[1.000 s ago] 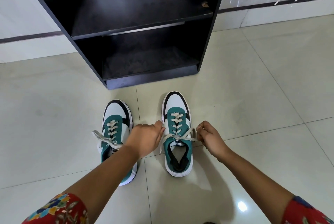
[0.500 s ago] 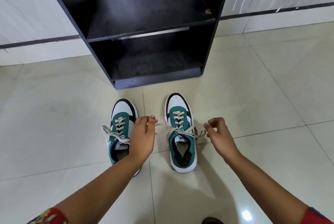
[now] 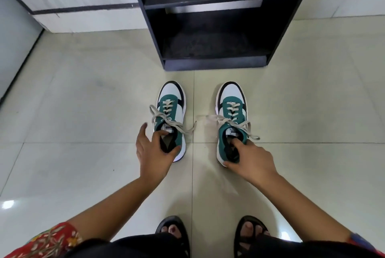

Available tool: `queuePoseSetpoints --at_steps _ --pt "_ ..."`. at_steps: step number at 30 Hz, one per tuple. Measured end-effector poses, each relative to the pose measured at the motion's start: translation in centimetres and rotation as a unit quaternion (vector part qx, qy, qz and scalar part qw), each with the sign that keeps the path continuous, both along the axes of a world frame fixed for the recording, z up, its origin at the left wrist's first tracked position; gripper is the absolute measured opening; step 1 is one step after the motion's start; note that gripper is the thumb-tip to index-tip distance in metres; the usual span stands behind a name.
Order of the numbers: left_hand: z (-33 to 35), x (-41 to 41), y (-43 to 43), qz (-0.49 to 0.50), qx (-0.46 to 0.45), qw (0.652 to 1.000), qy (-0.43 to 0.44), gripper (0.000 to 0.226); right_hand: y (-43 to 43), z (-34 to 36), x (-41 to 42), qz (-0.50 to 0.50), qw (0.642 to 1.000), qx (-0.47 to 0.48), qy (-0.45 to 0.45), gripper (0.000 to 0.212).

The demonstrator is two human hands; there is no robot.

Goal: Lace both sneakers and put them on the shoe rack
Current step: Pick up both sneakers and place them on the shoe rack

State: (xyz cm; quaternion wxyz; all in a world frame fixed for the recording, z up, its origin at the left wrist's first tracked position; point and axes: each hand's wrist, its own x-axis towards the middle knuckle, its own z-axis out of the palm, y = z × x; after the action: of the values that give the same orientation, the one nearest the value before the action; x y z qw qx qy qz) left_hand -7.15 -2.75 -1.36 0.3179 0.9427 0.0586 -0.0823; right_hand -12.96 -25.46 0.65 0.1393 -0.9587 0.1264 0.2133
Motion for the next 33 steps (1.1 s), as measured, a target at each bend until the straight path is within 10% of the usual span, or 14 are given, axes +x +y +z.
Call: queuePoseSetpoints --at_steps 18,33 --pt "2.1 1.4 -0.5 -0.038 -0.084 0.995 0.023 0.031 -0.3 0.9 2.7 -0.049 0.983 0.063 -0.164 0.032" --pt "32.3 4.8 -1.0 -0.081 -0.077 0.994 0.007 0.032 -1.9 31.9 4.9 -0.029 0.984 0.083 -0.155 0.039"
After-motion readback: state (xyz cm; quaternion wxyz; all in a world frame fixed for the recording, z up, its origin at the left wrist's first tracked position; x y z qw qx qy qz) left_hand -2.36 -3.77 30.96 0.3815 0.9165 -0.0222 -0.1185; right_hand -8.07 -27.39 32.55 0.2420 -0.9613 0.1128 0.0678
